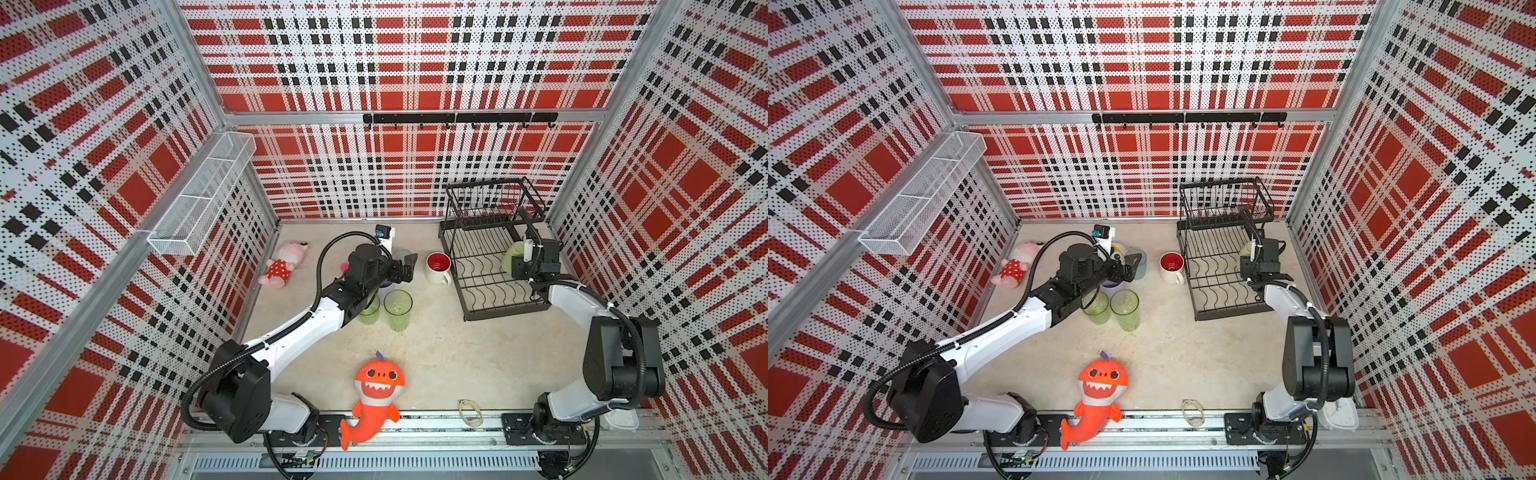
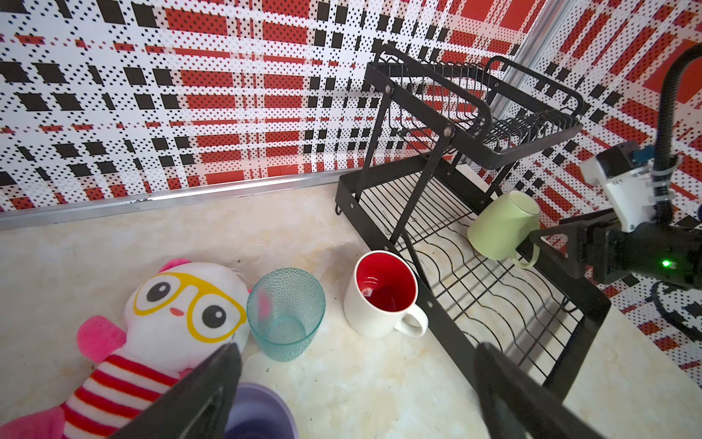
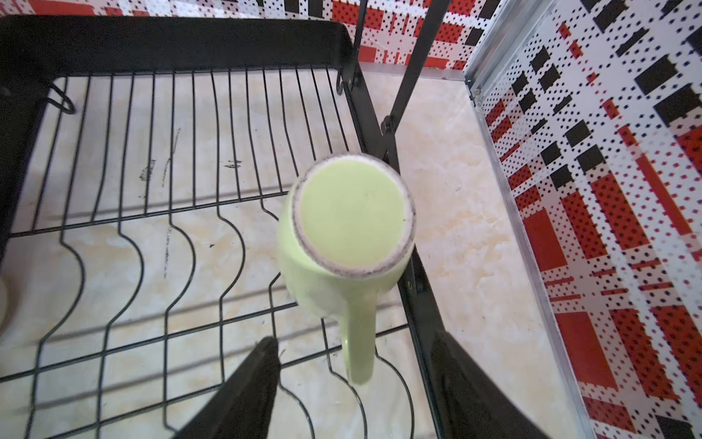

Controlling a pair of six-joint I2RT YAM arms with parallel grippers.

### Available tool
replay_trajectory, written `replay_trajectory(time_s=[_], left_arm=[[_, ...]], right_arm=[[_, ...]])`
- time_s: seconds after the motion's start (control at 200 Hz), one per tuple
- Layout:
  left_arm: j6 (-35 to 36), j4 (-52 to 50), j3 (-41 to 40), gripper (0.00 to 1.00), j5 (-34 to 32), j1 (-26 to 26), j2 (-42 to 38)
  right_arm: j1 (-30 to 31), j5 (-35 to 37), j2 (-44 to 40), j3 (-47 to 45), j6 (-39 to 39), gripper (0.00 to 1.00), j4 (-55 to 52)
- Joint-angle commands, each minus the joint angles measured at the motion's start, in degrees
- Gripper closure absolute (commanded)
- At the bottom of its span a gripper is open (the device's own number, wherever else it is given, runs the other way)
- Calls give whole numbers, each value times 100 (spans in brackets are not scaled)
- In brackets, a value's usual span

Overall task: Load cups into a dish rack
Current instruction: Move the cup to the dish rack, then pick up the cup from the center of the table.

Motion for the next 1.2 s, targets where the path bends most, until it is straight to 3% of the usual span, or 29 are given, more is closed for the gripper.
replay_trajectory(time_s=[0.0, 0.105, 0.165, 0.225, 0.291, 0.516, 0.676, 0.767, 0.902, 1.022, 1.198], left_arm=[[56, -48, 68, 2, -195, -14, -234], [-28, -191, 108, 2, -533, 25, -271], [-57, -329, 175, 2, -609, 75, -262], [-58, -460, 227, 2, -639, 116, -245], [-72, -603, 292, 2, -661, 159, -236], [-310, -1235, 435, 2, -660, 364, -300], [-306, -2084, 548, 2, -138, 637, -485], [-205, -2587, 591, 2, 176, 712, -663], [-37, -3247, 531, 2, 731, 599, -902], [194, -3935, 620, 1, 457, 174, -803], [294, -4587, 862, 4, 440, 165, -423]], right_arm=[[20, -295, -368, -146, 508, 30, -352], [27, -432, -688, -305, 898, 18, -544], [18, -50, -876, -415, 1332, 0, -590], [13, 490, -1082, -530, 1870, 0, -628], [0, 574, -1260, -585, 1996, 0, -781], [-20, -33, -1410, -501, 2236, 0, -1521], [-32, -1098, -1539, -500, 2261, 0, -1617], [169, -1178, -1595, -387, 2089, 0, -1853], [654, -1187, -1716, -215, 1746, 0, -2151], [739, -1433, -1828, -120, 1615, 0, -2181], [739, -1303, -1881, 195, 1607, 0, -2213]])
